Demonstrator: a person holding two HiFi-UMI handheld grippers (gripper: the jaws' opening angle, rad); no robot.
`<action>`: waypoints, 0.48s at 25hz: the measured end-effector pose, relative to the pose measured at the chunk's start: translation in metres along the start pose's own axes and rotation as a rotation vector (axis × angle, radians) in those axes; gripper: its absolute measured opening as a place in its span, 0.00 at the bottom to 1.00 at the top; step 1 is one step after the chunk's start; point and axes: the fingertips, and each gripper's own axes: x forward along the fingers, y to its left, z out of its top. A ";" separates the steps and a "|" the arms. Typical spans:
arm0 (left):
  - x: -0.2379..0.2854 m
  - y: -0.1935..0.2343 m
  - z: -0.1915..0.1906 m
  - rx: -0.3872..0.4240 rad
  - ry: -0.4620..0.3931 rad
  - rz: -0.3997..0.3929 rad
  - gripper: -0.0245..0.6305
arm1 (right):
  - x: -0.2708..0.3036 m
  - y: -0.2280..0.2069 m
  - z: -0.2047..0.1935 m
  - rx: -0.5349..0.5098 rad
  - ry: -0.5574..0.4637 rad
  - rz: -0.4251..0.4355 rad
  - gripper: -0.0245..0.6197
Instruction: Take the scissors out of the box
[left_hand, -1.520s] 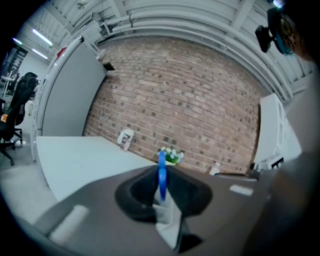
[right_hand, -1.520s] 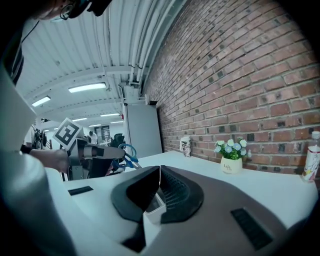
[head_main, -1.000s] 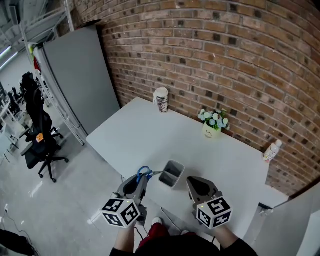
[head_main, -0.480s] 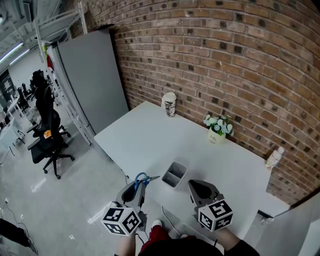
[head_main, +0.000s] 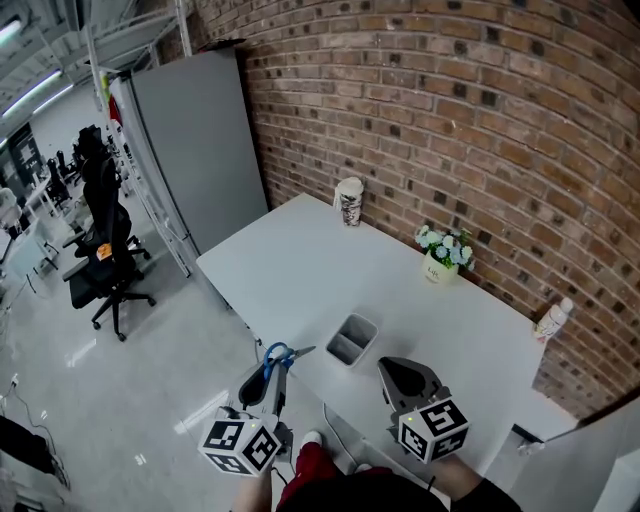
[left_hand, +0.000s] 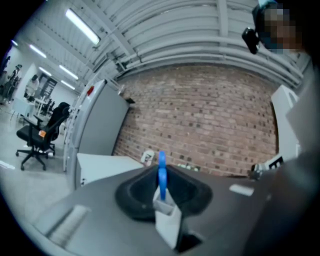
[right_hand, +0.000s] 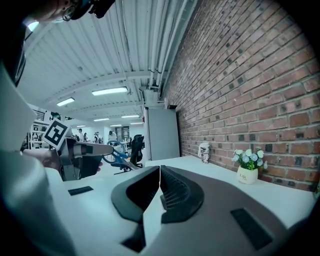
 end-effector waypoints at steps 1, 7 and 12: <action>-0.002 0.000 0.000 0.005 -0.004 0.007 0.11 | 0.000 0.001 0.000 -0.001 0.000 0.004 0.05; -0.017 0.004 0.002 0.018 -0.023 0.052 0.11 | 0.003 0.011 -0.005 0.002 0.003 0.041 0.05; -0.035 0.011 0.005 0.020 -0.045 0.100 0.11 | 0.006 0.024 -0.003 0.004 -0.007 0.077 0.05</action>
